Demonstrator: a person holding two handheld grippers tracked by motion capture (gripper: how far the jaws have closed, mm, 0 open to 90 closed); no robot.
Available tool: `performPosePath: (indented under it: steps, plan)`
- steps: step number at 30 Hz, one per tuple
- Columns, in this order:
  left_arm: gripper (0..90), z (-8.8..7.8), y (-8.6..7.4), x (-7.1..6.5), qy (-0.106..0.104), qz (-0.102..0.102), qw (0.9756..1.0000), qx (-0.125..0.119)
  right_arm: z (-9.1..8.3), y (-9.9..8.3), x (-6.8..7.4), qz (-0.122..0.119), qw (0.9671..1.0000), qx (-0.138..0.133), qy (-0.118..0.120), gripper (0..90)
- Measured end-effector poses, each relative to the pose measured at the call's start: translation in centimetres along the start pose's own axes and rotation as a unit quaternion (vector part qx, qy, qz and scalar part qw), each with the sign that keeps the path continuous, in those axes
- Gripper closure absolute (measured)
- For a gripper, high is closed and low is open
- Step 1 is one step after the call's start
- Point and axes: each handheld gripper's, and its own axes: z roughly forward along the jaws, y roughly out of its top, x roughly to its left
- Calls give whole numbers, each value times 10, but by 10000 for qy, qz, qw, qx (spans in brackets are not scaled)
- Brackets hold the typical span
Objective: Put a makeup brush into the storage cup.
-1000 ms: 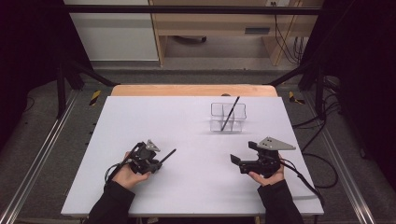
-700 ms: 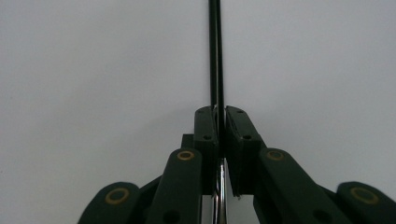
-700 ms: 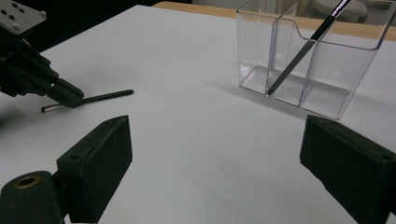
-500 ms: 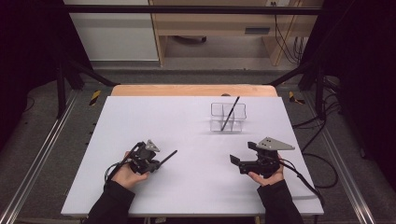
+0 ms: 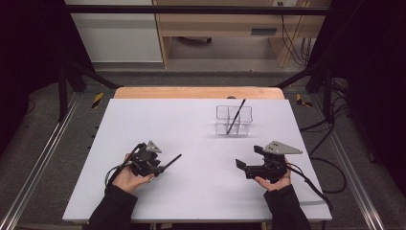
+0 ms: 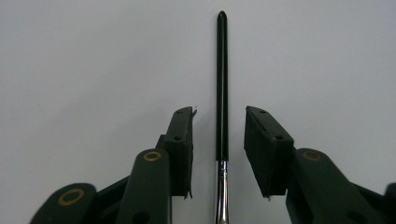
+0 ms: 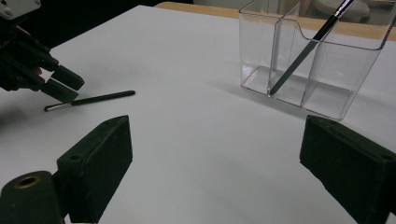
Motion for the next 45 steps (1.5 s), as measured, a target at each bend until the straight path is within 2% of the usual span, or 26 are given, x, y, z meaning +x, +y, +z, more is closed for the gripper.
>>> performPosePath:
  steps: [15,22,28,34,45]
  plan:
    - [455,3,17,-5,-26,365,9985,396,-3,3,1,-3,10000,-35,-4,101]
    - [435,9,25,-5,-33,443,9974,575,-3,4,1,-2,10000,-27,-10,104]
    - [478,12,31,-2,3,528,9954,796,-2,4,1,-10,10000,5,18,104]
    - [535,18,33,-2,-51,532,9941,947,-1,3,1,-12,10000,28,32,104]
    - [657,23,32,-2,-137,534,9926,1082,-1,3,1,-3,10000,55,51,104]
